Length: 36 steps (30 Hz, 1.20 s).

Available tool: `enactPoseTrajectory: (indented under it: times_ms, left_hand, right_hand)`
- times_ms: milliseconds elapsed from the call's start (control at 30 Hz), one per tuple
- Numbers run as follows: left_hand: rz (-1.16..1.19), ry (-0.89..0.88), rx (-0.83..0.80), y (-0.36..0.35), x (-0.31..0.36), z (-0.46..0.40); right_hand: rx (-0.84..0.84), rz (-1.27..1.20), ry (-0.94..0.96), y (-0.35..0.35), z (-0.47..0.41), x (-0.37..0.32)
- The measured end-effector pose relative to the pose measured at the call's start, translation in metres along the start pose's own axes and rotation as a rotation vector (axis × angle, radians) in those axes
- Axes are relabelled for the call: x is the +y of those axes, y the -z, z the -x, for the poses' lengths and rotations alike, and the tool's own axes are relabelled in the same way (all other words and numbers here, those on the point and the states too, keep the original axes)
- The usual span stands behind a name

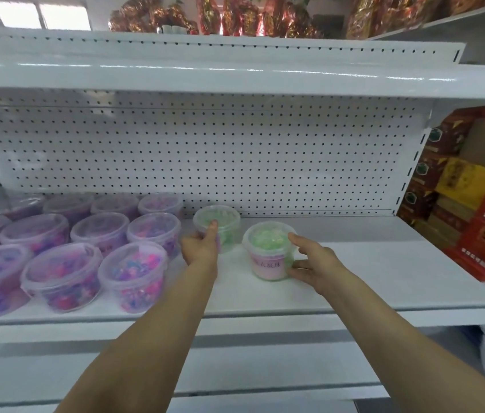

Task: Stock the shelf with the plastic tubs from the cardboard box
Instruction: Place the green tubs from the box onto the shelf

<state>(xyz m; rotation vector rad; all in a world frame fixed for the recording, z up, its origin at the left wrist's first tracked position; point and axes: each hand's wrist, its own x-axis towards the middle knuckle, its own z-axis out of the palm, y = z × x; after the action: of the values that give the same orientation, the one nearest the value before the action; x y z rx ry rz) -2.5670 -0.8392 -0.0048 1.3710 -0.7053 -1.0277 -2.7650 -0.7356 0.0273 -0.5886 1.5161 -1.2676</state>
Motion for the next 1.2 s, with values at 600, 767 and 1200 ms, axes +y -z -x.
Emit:
enactPoseTrajectory:
  times_ms: [600, 767, 1200]
  left_hand:
    - [-0.565, -0.536, -0.16, 0.006, 0.012, 0.01]
    - [-0.704, -0.597, -0.11, 0.002, 0.008, -0.003]
    - [-1.034, -0.508, -0.088, -0.035, 0.029, -0.065]
  right_hand:
    - [0.092, 1.119, 0.767, -0.007, 0.003, -0.005]
    - [0.085, 1.155, 0.798, -0.017, -0.018, -0.013]
    - [-0.061, 1.386, 0.764, -0.069, -0.109, -0.062]
